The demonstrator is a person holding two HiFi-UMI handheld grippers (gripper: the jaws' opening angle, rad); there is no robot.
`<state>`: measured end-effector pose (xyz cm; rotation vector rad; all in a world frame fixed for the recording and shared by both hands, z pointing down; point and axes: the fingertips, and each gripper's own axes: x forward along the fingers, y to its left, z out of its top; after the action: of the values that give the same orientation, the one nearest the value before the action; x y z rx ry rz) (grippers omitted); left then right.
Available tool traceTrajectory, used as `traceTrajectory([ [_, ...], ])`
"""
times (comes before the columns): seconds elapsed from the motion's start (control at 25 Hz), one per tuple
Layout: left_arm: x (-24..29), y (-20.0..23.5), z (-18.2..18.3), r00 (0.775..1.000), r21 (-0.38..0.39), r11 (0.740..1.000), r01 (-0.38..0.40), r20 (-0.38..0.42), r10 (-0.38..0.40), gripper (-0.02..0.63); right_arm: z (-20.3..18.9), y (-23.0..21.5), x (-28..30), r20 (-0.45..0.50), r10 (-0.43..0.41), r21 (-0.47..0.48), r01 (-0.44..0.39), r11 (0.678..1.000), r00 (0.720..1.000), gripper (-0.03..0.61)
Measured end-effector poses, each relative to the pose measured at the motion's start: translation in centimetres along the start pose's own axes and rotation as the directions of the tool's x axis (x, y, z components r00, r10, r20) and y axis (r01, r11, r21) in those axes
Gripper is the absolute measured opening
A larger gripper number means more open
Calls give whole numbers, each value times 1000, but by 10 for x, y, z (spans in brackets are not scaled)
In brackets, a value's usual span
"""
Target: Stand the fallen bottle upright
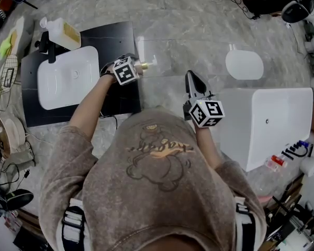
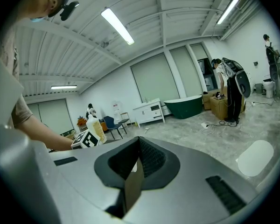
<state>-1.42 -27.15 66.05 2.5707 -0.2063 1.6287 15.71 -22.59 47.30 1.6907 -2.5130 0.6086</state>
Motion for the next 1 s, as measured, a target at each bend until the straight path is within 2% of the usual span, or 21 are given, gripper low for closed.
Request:
traceTrajectory([
  [0.32, -14, 11, 15, 995, -45, 997, -59, 74, 62, 345, -1, 3, 2, 3, 14, 0, -14, 1000, 1000, -2],
  [0.52, -24, 19, 26, 985, -65, 993, -96, 138, 104, 341, 0, 2, 4, 5, 16, -3, -16, 1000, 1000, -2],
  [0.8, -45, 29, 39, 956, -111, 981, -158, 229, 180, 330, 1, 2, 5, 6, 23, -4, -23, 1000, 1000, 0],
  [1.0, -62, 36, 43, 924, -146, 966, -215, 289, 250, 317, 1, 7, 7, 3, 33, -10, -33, 999, 999, -1],
])
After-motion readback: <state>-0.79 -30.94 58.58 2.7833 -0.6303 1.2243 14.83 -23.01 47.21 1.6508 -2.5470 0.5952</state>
